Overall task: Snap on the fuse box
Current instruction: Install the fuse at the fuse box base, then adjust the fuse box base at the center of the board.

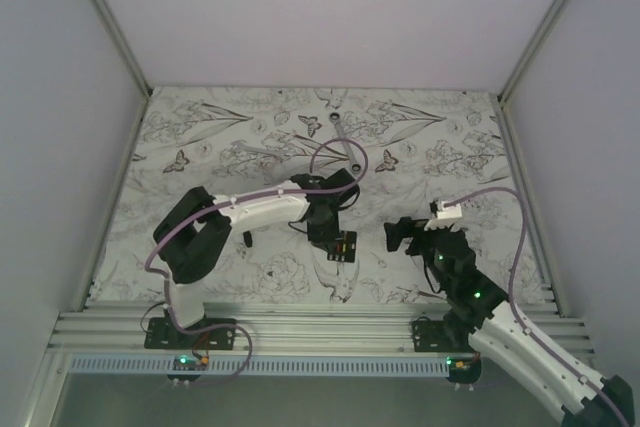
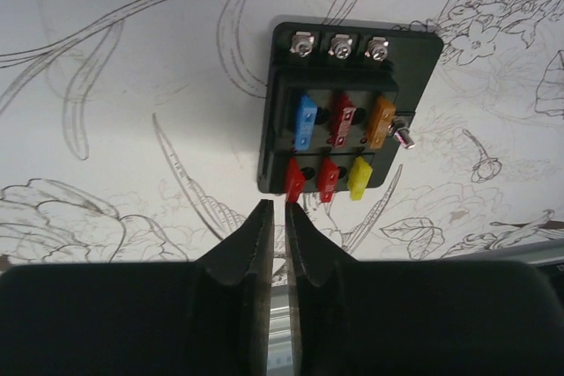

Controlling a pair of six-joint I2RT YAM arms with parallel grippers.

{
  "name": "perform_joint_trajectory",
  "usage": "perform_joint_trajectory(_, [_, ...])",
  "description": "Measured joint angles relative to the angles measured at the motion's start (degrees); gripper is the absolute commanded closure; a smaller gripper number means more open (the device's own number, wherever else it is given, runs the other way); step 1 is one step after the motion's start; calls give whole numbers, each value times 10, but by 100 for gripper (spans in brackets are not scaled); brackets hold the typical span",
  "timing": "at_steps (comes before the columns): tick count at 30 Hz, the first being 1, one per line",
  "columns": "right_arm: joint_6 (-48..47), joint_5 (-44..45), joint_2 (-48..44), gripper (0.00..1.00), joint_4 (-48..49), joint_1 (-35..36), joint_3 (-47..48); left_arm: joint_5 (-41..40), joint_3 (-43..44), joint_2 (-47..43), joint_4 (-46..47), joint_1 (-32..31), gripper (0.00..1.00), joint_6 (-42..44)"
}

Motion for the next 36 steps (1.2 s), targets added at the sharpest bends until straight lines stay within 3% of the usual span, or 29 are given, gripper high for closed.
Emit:
perform_joint_trajectory(9, [-2, -112, 114, 1, -7, 5, 50, -34, -48, -112, -1, -1, 66, 22])
perform_joint_trajectory(14, [-1, -138, 184, 1, -17, 41, 76, -39, -89, -169, 3, 22, 53, 34])
perform_joint_trajectory(26, [-8, -110, 375, 0, -33, 141, 135, -41, -205, -275, 3, 131, 19, 61])
perform_joint_trajectory(36, [-14, -64, 495, 0, -52, 169, 167, -40, -246, -300, 4, 191, 7, 85])
